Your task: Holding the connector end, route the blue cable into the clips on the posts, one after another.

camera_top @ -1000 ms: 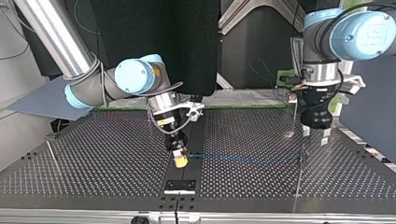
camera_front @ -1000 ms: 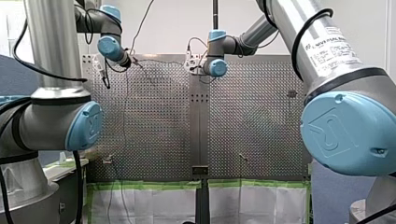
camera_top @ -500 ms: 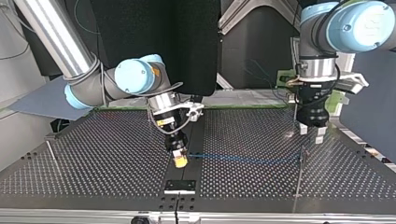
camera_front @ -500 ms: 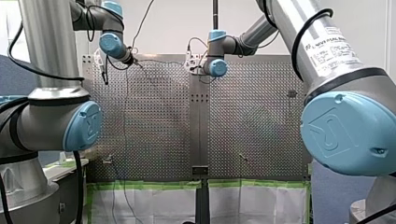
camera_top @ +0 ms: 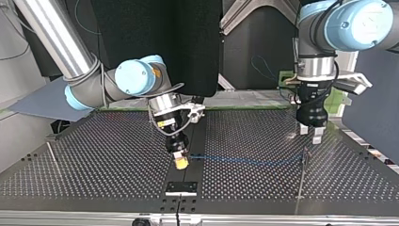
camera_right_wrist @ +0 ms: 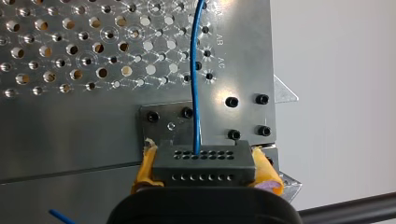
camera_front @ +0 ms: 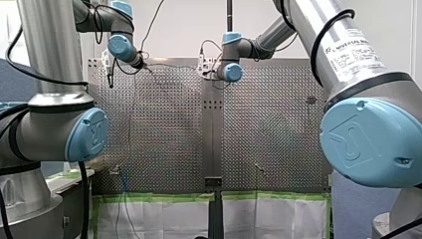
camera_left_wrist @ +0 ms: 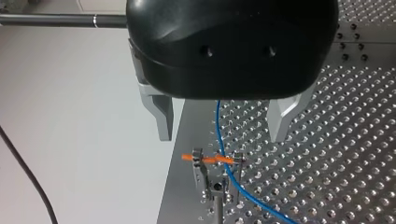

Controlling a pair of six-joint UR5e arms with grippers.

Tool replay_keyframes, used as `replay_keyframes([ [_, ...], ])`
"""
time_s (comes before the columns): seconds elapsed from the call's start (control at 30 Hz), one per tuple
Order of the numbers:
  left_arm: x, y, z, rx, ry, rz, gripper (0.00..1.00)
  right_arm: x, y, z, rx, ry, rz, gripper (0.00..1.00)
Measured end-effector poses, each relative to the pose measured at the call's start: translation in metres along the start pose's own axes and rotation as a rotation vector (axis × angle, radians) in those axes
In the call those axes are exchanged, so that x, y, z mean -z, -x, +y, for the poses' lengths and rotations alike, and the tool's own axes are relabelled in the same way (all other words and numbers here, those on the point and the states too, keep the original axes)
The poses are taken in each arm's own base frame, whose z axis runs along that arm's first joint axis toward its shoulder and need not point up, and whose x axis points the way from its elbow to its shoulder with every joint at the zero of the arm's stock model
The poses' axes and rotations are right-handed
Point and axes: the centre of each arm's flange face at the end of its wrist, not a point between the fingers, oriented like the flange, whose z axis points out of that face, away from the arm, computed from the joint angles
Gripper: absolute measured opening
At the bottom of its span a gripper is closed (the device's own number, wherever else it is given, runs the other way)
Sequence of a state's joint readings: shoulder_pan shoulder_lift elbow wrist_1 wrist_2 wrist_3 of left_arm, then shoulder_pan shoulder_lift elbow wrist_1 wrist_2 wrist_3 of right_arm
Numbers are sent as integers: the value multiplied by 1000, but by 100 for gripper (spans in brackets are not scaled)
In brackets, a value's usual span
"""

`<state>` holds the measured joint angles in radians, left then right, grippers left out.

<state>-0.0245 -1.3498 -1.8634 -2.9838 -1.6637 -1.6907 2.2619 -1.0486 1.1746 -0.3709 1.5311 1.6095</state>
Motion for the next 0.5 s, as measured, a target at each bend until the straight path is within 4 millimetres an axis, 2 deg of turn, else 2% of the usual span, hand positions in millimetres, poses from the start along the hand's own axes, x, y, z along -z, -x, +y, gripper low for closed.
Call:
replay_keyframes([
  [0.5,4,-7,-5,-4,33,30,100,1,1,-2,-1,-2,-4,0],
])
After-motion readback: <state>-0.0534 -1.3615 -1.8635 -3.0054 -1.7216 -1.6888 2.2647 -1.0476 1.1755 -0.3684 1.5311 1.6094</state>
